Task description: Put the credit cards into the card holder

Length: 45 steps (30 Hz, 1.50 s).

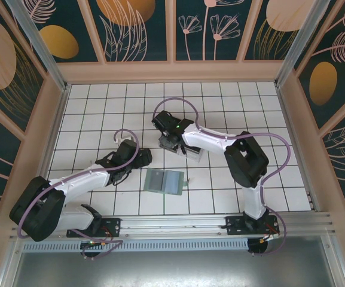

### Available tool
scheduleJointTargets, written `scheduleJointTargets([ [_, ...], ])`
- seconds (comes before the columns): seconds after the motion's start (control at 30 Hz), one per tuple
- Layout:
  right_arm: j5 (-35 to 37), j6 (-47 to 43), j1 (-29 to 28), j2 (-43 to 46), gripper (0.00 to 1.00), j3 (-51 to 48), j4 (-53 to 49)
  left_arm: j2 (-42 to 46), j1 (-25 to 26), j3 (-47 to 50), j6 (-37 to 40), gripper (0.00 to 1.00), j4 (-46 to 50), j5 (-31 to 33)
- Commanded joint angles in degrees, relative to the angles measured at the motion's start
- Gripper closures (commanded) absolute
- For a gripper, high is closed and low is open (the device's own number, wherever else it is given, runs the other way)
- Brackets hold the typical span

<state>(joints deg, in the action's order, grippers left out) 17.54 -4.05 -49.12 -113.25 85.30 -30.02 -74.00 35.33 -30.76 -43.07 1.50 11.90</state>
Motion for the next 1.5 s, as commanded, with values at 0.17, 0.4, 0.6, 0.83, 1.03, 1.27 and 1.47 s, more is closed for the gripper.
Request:
scheduleJointTargets([
  [0.17, 0.6, -1.5, -0.3, -3.8, 0.65, 2.1, -0.9, -0.9, -0.4, -0.3, 0.5, 0.01, -1.5, -0.7],
  [0.4, -0.3, -1.7, -0.6, -4.5, 0.7, 1.9, -1.4, -1.0, -0.4, -0.2, 0.4, 0.01, -1.6, -0.8],
  [0.6, -0.7, -2.0, -0.7, -3.9, 0.76, 1.9, -1.8, -1.0, -0.4, -0.1, 0.4, 0.01, -1.7, -1.0],
  [0.83, -3.2, -3.4, -0.6, -4.3, 0.8, 2.7, -2.1, -0.8, -0.4, 0.0, 0.6, 0.01, -1.7, -1.4],
  [1.03, -4.7, -4.1, -0.6, -4.6, 0.84, 3.1, -2.2, -0.3, -0.4, 0.3, 0.7, 0.01, -1.5, -1.5],
  [1.27, -5.8, -5.6, -0.2, -4.7, 0.92, 3.5, -2.8, 0.1, -0.4, 0.4, 0.7, 0.01, -1.2, -1.9],
  [1.47, -10.5, -8.9, 0.7, -3.9, 0.99, 2.9, -2.3, 0.3, -0.4, -0.1, 0.9, 0.01, -0.6, -2.2],
])
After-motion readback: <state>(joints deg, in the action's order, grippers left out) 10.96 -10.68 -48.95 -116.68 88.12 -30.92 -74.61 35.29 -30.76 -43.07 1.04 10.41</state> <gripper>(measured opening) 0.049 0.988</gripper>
